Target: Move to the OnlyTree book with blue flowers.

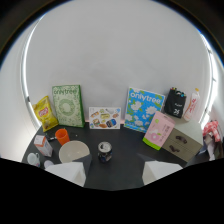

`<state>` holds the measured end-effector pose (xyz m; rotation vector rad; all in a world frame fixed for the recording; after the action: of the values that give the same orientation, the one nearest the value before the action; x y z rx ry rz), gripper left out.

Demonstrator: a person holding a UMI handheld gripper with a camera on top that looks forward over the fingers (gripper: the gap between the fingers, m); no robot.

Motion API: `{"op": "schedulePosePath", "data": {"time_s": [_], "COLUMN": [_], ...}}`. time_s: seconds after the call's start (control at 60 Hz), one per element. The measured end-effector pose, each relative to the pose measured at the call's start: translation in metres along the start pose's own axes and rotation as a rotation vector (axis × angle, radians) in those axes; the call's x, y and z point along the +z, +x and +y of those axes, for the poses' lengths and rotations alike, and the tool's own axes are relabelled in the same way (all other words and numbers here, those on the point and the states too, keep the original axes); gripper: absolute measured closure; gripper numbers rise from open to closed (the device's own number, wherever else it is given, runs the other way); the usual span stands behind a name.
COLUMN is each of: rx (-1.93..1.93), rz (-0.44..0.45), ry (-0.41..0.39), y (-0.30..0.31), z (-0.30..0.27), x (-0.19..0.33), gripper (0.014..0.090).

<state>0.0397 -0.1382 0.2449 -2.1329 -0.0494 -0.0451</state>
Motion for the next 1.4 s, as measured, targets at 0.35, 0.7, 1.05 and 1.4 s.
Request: {"op": "schedulePosePath", "data": {"time_s": [0.35, 0.7, 1.05, 1.4], "rx": [0.045, 0.012, 0.01, 0.031], "rz": [0.052, 0.122, 0.085, 0.064], "ry": [-0.022, -0.011, 0.078, -0.021], "y": [-0.005, 0.062, 0.119, 0.134], "z": [0.036, 0.029, -0.073, -0.053], "x": [-0.011, 0.035, 0.205, 0.305], "gripper": [0.0184, 0.0187, 0.0185, 0.0189]}}
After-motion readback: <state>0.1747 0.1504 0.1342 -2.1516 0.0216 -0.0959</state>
